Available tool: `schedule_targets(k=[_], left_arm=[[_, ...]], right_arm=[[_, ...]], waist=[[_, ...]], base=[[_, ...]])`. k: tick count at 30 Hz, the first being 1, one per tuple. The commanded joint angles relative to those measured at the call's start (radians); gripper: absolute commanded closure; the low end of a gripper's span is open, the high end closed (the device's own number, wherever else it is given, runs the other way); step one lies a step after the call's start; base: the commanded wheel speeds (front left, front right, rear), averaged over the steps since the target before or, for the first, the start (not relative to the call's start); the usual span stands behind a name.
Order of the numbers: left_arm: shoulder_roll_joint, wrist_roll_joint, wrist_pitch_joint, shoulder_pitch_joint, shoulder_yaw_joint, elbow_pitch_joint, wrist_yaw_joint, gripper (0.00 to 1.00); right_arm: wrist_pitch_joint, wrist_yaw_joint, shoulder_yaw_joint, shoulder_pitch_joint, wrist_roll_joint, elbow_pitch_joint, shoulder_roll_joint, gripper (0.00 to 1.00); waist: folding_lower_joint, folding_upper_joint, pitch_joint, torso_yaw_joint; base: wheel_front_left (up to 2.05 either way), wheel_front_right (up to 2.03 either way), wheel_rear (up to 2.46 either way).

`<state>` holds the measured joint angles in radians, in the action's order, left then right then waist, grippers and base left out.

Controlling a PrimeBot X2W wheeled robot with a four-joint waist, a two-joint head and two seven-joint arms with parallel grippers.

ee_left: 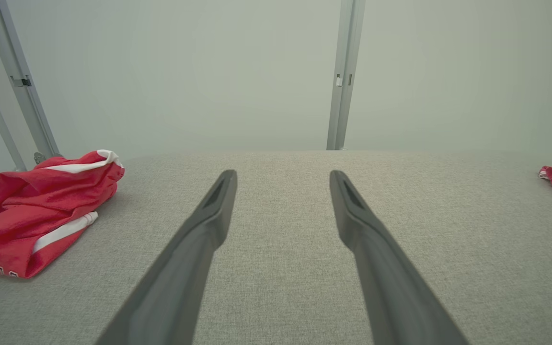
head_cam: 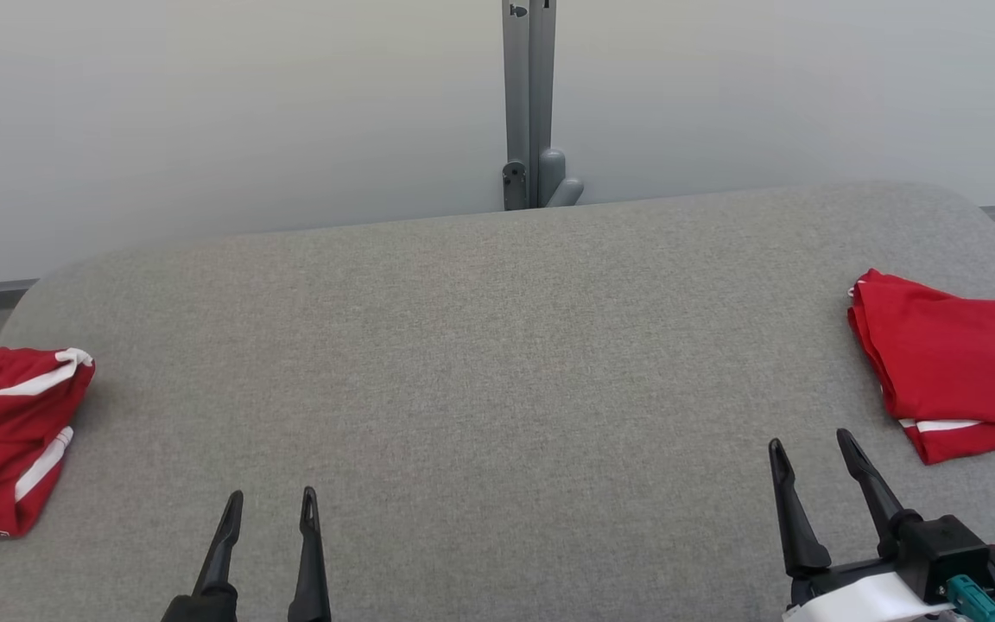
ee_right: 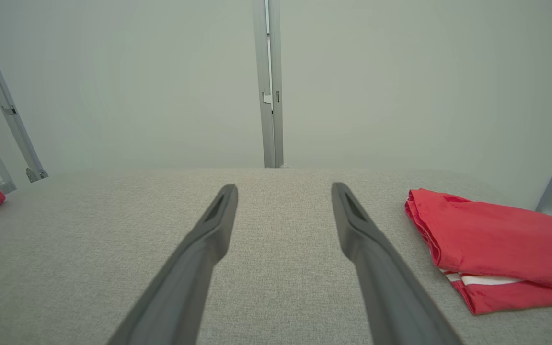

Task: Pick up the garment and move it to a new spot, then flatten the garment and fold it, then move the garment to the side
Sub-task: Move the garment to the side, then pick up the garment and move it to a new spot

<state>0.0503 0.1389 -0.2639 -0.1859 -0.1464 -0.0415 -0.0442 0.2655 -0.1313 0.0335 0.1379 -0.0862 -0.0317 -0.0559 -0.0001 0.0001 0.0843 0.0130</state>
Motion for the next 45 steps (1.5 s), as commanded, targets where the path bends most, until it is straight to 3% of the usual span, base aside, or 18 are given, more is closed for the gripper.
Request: schedule_targets(k=[1, 18, 34, 45], left_arm=[[0.001, 0.004, 0.002, -0.011, 0.002, -0.004, -0.001, 0.0], [0.001, -0.015, 0.002, 0.01, -0.003, -0.011, 0.004, 0.0], [0.001, 0.015, 0.002, 0.043, -0.023, 0.033, -0.025, 0.0], [0.001, 0.026, 0.002, 0.063, -0.031, 0.049, -0.045, 0.0]], right_arm=[[0.0, 0.001, 0.0, 0.009, 0.009, -0.002, 0.0, 0.0], [0.0, 0.001, 0.0, 0.03, 0.008, -0.005, 0.004, 0.0], [0.0, 0.001, 0.009, 0.021, -0.003, 0.024, 0.004, 0.0], [0.0, 0.001, 0.03, 0.0, -0.009, 0.023, -0.005, 0.0]], waist=[[0.0001, -0.0001, 0.001, -0.001], [0.0001, -0.0001, 0.011, -0.062], [0.0001, -0.0001, -0.034, -0.345], [0.0001, -0.0001, -0.073, -0.505]], base=[[0.0, 0.0, 0.0], [0.0, 0.0, 0.0], [0.0, 0.0, 0.0], [0.0, 0.0, 0.0]])
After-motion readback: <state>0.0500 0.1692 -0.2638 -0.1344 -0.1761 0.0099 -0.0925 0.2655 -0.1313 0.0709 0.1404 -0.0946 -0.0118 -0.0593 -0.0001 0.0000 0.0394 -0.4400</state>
